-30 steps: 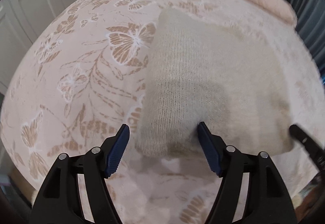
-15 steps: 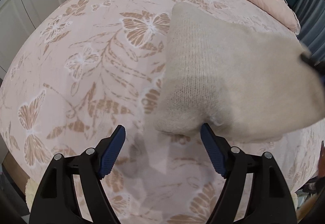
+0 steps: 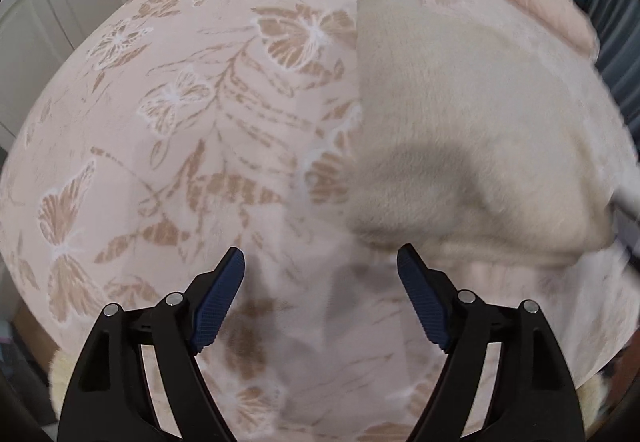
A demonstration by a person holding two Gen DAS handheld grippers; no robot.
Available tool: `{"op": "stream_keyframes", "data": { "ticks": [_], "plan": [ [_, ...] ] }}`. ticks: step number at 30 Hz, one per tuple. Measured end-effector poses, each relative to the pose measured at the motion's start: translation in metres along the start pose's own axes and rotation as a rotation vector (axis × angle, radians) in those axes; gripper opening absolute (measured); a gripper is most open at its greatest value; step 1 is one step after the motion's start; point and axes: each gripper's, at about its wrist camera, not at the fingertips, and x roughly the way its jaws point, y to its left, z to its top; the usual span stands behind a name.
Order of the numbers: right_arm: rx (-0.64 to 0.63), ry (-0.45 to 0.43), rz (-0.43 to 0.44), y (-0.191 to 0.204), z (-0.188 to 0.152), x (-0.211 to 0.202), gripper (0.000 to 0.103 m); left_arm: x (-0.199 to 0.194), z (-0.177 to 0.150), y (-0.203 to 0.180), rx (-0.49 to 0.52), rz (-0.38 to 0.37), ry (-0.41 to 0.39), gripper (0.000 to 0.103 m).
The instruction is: Fold small clothes
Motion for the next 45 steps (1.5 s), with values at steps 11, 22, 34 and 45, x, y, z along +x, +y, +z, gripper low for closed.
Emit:
{"op": "stream_keyframes", "data": {
  "ticks": [11, 22, 34, 45],
  "plan": [
    [-0.182, -0.009, -0.019, 0.046, -0.006, 0.003, 0.014, -0.003, 0.026, 0.009, -0.067, -0.009, -0.047, 0.024],
    [0.044, 0.083, 0.089, 0.002, -0.019, 0.035, 0.064, 0.022, 0.023, 0.018, -0.046, 0.015, 0.012, 0.033],
    [-0.198, 0.031, -0.090, 0.018, 0.002, 0.015, 0.013, 0.020, 0.014, -0.006, 0.012, 0.002, 0.018, 0.033],
    [-0.129, -0.120, -0.199, 0.020, -0.032, -0.058, 0.043, -0.004, 0.004, -0.001, 0.057, 0.014, 0.002, 0.044]
  ]
}}
